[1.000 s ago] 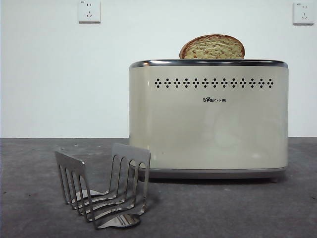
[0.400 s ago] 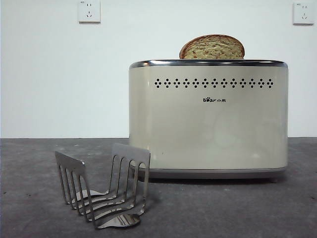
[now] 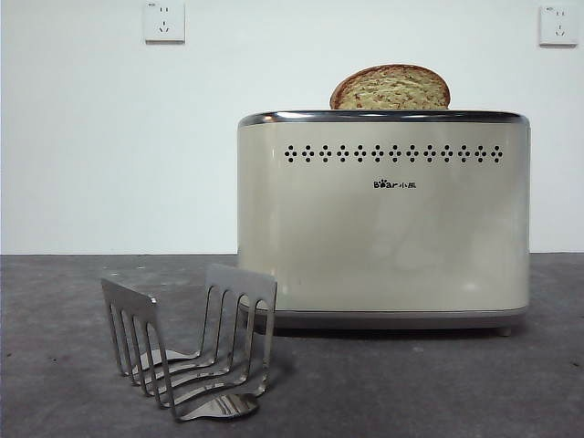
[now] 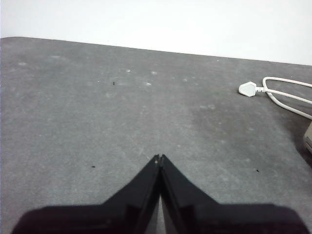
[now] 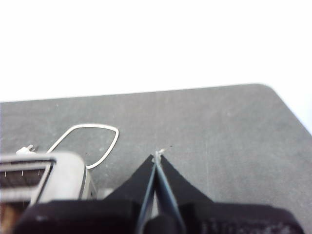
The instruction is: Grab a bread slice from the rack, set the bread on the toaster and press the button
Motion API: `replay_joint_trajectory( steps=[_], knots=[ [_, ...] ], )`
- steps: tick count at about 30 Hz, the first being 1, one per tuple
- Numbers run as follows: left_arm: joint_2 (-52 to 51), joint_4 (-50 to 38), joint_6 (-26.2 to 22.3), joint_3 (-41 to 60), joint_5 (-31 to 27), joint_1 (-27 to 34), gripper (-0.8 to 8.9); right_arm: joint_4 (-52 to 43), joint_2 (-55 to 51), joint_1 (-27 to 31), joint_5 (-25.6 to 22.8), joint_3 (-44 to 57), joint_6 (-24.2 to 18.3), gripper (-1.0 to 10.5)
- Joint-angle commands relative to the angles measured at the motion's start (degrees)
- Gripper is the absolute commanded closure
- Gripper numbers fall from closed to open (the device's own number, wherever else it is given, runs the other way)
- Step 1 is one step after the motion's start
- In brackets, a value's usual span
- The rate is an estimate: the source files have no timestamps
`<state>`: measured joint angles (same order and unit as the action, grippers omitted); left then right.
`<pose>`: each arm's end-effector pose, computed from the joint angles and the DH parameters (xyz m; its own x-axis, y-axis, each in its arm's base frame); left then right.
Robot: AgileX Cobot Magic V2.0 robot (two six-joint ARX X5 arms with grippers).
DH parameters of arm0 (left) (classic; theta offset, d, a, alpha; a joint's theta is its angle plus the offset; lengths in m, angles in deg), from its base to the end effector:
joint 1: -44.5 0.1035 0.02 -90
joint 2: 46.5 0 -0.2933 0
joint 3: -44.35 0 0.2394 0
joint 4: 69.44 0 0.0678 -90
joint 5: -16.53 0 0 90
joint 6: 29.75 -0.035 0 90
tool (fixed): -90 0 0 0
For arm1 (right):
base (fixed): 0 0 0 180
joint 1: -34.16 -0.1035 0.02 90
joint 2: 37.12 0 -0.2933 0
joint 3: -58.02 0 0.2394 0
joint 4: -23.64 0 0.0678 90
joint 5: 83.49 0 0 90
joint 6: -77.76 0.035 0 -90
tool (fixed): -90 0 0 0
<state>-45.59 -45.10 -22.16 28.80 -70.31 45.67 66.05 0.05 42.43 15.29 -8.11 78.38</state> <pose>0.0597 -0.0007 0.1514 0.9851 -0.0350 -0.1682 0.0114 0.9902 -0.1394 0.0951 -0.0084 0.3728 0.9731 0.0128 -0.2299 -0.0023 0.9989 0.0460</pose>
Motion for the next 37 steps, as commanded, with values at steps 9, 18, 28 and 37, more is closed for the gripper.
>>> replay_joint_trajectory(
  steps=[9,18,28,37],
  knots=[
    [0.0,-0.4,0.3,0.6,0.1,0.2,8.17,-8.9,-22.4,0.1,-6.6,34.9,-3.7,9.5],
    [0.0,-0.4,0.3,0.6,0.1,0.2,8.17,-21.4,-34.2,-0.2,-2.1,50.8,-3.8,9.5],
    [0.0,-0.4,0.3,0.6,0.1,0.2,8.17,-18.8,-36.7,-6.1,-7.0,50.8,-8.2,9.5],
    [0.4,-0.4,0.3,0.6,0.1,0.2,8.17,-17.2,-36.7,-11.0,-12.4,50.8,-8.0,9.5]
  ],
)
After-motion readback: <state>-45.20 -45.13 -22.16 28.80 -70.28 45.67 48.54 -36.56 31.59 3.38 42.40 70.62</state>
